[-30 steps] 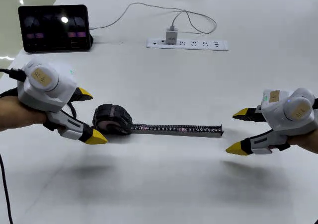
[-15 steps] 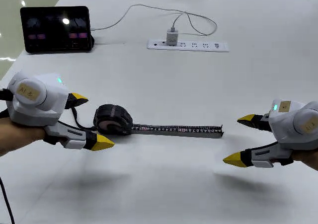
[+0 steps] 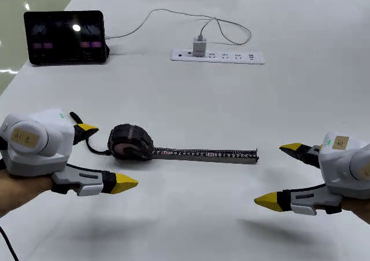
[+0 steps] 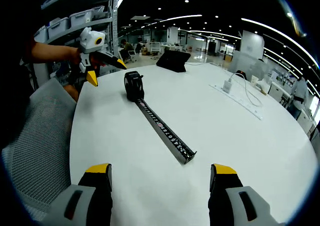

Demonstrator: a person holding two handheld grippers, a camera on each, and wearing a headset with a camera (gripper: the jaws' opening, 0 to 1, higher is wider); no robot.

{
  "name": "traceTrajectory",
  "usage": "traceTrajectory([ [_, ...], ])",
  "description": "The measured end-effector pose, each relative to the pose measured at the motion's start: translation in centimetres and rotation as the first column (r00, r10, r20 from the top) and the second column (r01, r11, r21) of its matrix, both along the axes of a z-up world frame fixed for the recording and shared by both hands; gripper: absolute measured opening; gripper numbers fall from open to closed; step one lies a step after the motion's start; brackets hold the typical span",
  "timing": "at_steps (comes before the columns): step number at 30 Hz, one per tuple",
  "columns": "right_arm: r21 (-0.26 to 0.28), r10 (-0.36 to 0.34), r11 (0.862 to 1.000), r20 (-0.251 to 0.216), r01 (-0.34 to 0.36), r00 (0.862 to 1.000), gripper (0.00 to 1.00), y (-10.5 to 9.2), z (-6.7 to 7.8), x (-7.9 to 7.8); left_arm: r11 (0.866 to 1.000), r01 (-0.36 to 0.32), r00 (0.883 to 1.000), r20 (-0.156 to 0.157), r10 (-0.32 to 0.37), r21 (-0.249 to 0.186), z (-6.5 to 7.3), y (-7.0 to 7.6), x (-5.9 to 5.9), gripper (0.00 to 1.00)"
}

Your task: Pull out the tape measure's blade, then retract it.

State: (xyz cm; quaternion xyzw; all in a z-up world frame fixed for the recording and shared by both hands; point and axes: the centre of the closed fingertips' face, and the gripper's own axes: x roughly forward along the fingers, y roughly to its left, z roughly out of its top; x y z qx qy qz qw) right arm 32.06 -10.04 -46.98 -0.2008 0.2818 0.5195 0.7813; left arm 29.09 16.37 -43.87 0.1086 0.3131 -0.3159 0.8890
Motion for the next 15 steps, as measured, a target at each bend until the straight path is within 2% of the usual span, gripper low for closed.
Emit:
traceTrajectory([
  [4,0.014,-0.022,1.0,0.009,0.022,1.0,0.82,0.1,0.1,-0.3,0.999,-0.033,0.999,0.006,0.033,-0.024,0.0,-0.2,-0.6,0.9],
  [9,0.034,-0.048,0.998,0.014,0.047,0.999,0.85,0.3,0.2,-0.7,0.997,-0.074,0.997,0.02,0.074,-0.031,-0.2,-0.4,-1.3,0.91],
  [15,0.063,-0.085,0.994,0.009,0.084,0.996,0.88,0.7,0.4,-1.2,0.992,-0.116,0.992,0.036,0.117,-0.05,-0.3,-0.5,-1.7,0.93],
])
